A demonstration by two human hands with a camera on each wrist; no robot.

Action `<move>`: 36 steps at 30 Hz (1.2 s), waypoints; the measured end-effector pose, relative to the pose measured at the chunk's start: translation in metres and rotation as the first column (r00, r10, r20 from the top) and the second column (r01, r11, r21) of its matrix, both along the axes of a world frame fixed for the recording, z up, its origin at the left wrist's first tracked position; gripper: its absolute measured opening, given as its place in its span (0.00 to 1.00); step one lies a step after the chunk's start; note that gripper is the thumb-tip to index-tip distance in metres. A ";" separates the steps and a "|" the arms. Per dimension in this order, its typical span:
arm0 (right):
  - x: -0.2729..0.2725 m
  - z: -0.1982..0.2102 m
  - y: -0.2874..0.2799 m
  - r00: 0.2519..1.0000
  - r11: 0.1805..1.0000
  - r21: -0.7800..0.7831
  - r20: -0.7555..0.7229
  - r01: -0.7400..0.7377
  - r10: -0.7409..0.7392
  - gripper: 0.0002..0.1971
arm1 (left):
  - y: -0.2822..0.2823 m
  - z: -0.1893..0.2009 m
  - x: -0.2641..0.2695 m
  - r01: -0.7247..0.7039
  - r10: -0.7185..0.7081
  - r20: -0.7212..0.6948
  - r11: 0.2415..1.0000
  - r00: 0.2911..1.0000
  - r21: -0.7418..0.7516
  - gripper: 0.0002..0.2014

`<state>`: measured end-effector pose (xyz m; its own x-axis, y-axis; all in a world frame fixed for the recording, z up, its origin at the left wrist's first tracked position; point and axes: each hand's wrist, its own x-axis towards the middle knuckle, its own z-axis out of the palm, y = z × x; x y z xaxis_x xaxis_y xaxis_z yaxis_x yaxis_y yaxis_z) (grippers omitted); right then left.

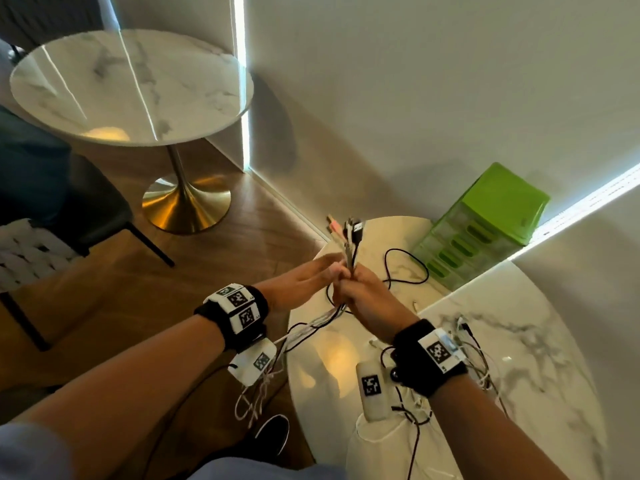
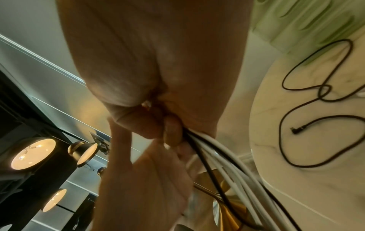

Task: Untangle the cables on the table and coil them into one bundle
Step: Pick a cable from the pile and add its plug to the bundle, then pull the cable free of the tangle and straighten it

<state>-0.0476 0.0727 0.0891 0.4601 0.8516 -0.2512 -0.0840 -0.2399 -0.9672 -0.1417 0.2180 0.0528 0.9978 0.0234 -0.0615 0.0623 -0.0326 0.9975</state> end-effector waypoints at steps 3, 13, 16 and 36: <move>-0.008 -0.015 -0.013 0.998 0.998 -0.066 0.068 -0.011 0.015 0.09 | -0.014 0.018 0.018 0.012 -0.011 -0.027 1.000 1.000 0.029 0.26; -0.007 -0.043 -0.039 0.960 0.985 0.103 -0.258 0.135 -0.105 0.14 | -0.055 0.062 0.063 0.165 -0.184 0.016 0.916 0.983 0.365 0.19; -0.004 -0.050 -0.042 0.993 0.996 -0.074 -0.110 -0.050 0.041 0.12 | -0.057 0.074 0.076 0.309 -0.302 -0.066 0.917 0.951 0.253 0.25; 0.079 -0.140 -0.171 0.898 0.768 -0.598 0.434 0.229 0.070 0.18 | -0.097 -0.006 0.108 0.002 0.006 -0.222 0.999 0.975 0.035 0.13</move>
